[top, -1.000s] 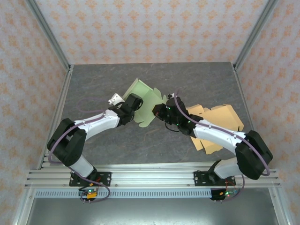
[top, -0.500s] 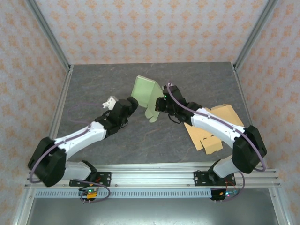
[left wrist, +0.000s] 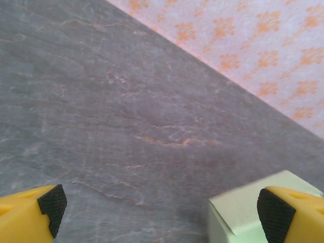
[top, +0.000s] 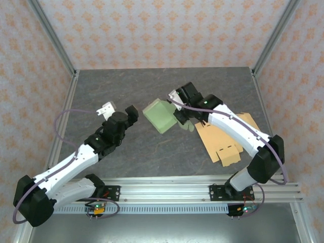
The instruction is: Fold the paper box
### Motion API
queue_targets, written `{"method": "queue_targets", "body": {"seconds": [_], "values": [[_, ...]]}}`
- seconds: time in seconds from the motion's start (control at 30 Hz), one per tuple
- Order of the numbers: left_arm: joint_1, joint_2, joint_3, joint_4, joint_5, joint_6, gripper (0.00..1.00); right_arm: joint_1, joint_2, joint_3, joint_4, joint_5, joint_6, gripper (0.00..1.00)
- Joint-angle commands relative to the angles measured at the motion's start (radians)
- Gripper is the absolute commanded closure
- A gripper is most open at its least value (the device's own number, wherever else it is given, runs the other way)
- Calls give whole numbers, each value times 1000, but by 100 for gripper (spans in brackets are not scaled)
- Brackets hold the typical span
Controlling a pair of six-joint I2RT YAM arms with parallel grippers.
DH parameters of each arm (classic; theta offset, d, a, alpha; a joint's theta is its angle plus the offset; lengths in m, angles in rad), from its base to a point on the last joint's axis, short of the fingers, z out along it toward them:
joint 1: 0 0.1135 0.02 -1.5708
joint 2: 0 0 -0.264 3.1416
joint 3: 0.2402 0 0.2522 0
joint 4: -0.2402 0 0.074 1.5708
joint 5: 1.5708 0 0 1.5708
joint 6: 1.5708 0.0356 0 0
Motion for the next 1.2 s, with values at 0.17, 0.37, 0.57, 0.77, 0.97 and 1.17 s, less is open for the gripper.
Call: {"method": "queue_targets", "body": {"seconds": [0.17, 0.37, 0.57, 0.77, 0.97, 1.17], "values": [[28, 87, -73, 207, 160, 151, 0, 13, 135, 160, -118, 172, -463, 83], [27, 149, -99, 335, 302, 250, 0, 16, 327, 370, -174, 150, -547, 82], [24, 122, -162, 433, 328, 324, 0, -8, 157, 283, -30, -39, -433, 56], [21, 246, -48, 423, 464, 490, 0, -133, -195, -176, 532, -178, 158, 46], [49, 485, 288, 140, 773, 700, 0, -174, -389, -453, 547, 52, 710, 24], [119, 556, 378, 164, 949, 631, 1, -250, -457, -595, 574, -201, 815, 22]]}}
